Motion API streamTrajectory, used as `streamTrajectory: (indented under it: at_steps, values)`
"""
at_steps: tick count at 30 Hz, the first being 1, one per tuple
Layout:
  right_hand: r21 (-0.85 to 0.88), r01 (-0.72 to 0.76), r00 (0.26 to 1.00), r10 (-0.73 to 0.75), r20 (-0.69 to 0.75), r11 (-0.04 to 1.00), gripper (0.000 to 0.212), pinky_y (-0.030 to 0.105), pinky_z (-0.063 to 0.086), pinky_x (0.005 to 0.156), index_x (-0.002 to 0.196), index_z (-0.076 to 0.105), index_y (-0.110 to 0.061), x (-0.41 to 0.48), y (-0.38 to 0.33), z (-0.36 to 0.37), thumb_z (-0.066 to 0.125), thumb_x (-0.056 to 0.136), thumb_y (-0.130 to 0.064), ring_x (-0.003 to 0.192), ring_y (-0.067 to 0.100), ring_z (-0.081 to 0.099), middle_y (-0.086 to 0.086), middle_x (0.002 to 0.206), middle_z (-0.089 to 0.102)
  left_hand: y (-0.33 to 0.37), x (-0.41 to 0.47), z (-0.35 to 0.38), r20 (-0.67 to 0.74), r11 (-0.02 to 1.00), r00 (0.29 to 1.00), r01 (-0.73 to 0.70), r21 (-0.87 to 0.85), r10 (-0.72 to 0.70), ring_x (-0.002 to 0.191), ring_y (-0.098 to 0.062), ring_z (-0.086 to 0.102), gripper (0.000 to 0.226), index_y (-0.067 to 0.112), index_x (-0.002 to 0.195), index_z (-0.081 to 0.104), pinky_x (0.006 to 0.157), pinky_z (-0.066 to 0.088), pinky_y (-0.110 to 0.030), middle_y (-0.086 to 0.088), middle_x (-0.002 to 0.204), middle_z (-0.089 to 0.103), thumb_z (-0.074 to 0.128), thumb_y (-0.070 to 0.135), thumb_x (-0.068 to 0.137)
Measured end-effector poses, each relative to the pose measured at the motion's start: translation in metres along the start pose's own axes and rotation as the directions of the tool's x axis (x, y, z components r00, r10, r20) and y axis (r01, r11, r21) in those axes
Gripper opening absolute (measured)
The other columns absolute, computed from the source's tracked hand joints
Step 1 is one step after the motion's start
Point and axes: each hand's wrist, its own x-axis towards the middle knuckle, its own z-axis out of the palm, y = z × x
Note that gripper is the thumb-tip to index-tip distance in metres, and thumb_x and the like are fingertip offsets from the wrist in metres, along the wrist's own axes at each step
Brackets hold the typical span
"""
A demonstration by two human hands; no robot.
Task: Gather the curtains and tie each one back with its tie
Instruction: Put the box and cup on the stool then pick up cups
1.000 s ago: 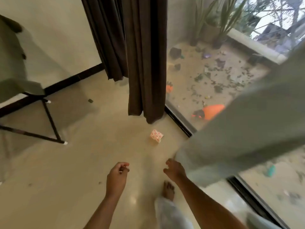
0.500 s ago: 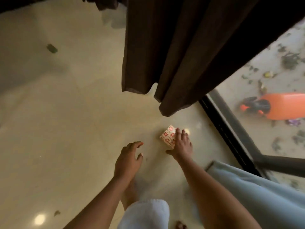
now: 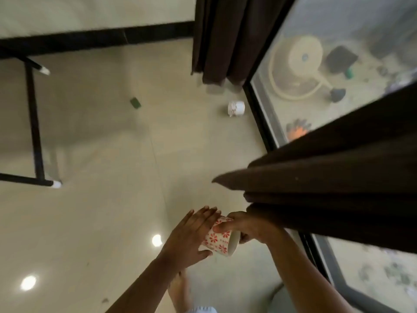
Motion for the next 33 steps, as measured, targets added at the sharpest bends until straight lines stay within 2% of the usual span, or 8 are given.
streamTrajectory:
  at_steps: [3,7,12,16,21,26,29,33]
  values:
    - [0.038,0.033,0.999,-0.035,0.036,0.999,0.055,0.041,0.048,0.098,0.124,0.055,-0.008,-0.036,-0.084,-0.009,0.065,0.083,-0.045,0.115,0.031,0.057,0.015,0.126,0.059,-0.020,0.013,-0.065,-0.267,0.983,0.956,0.081,-0.164,-0.124,0.119,-0.015,0.054,0.091,0.017,0.132,0.046,0.091,0.055,-0.040,-0.002,0.127,0.061,0.083,0.051,0.056]
    - [0.472,0.193,0.981,-0.178,-0.077,0.860,0.070,0.036,0.053,0.083,0.118,0.058,-0.011,-0.036,-0.172,-0.040,0.065,0.073,-0.064,0.103,0.027,0.062,0.009,0.116,0.062,-0.068,0.040,-0.128,-0.325,0.785,0.747,0.408,-0.466,-0.580,0.101,-0.004,0.052,0.096,0.024,0.127,0.053,0.082,0.049,-0.025,0.010,0.116,0.059,0.093,0.043,0.042]
    - [0.189,0.262,0.852,-0.135,-0.506,0.946,0.049,0.032,0.043,0.087,0.127,0.052,-0.006,0.046,-0.230,-0.099,0.061,0.088,-0.034,0.117,0.029,0.052,0.013,0.130,0.054,-0.125,0.096,-0.152,-0.325,0.582,0.531,0.439,-0.684,-0.783,0.086,-0.017,0.063,0.084,0.032,0.119,0.048,0.068,0.053,-0.031,0.009,0.100,0.065,0.093,0.041,0.049]
    - [-0.113,0.051,0.786,-0.110,-0.609,0.992,0.057,0.034,0.044,0.095,0.135,0.040,-0.005,0.108,-0.231,-0.155,0.063,0.086,-0.022,0.122,0.031,0.046,0.015,0.135,0.045,-0.160,0.144,-0.149,-0.281,0.560,0.550,0.444,-0.699,-0.787,0.083,-0.010,0.058,0.083,0.037,0.118,0.044,0.060,0.043,-0.015,0.022,0.093,0.056,0.092,0.043,0.051]
    - [-0.447,-0.098,0.676,-0.270,-0.686,0.889,0.069,0.040,0.042,0.094,0.140,0.030,-0.013,0.162,-0.242,-0.216,0.064,0.080,-0.012,0.127,0.029,0.039,0.010,0.140,0.040,-0.204,0.202,-0.129,-0.223,0.513,0.555,0.446,-0.733,-0.802,0.084,-0.003,0.058,0.082,0.044,0.115,0.041,0.062,0.043,-0.011,0.026,0.095,0.057,0.092,0.042,0.051]
    - [-0.660,-0.205,0.655,-0.401,-0.641,0.723,0.091,0.046,0.024,0.115,0.148,0.015,-0.013,0.220,-0.252,-0.261,0.072,0.077,-0.009,0.143,0.029,0.016,0.010,0.155,0.019,-0.251,0.254,-0.094,-0.232,0.515,0.529,0.483,-0.708,-0.816,0.099,-0.021,0.058,0.093,0.024,0.126,0.045,0.074,0.050,-0.031,-0.002,0.115,0.059,0.093,0.043,0.049]
    - [-0.697,-0.259,0.665,-0.400,-0.630,0.668,0.096,0.050,0.016,0.117,0.151,0.006,-0.015,0.256,-0.249,-0.281,0.070,0.079,-0.009,0.146,0.028,0.006,0.010,0.158,0.008,-0.277,0.281,-0.077,-0.195,0.518,0.574,0.475,-0.712,-0.795,0.102,-0.021,0.057,0.094,0.025,0.126,0.044,0.070,0.045,-0.022,-0.003,0.118,0.057,0.093,0.042,0.048]
    - [-0.745,-0.332,0.666,-0.415,-0.620,0.579,0.082,0.047,0.030,0.111,0.144,0.022,-0.014,0.292,-0.248,-0.298,0.071,0.078,-0.016,0.137,0.032,0.029,0.013,0.148,0.033,-0.309,0.301,-0.067,-0.146,0.488,0.608,0.446,-0.750,-0.780,0.104,-0.018,0.059,0.089,0.028,0.124,0.046,0.079,0.052,-0.031,0.001,0.117,0.060,0.093,0.040,0.050]
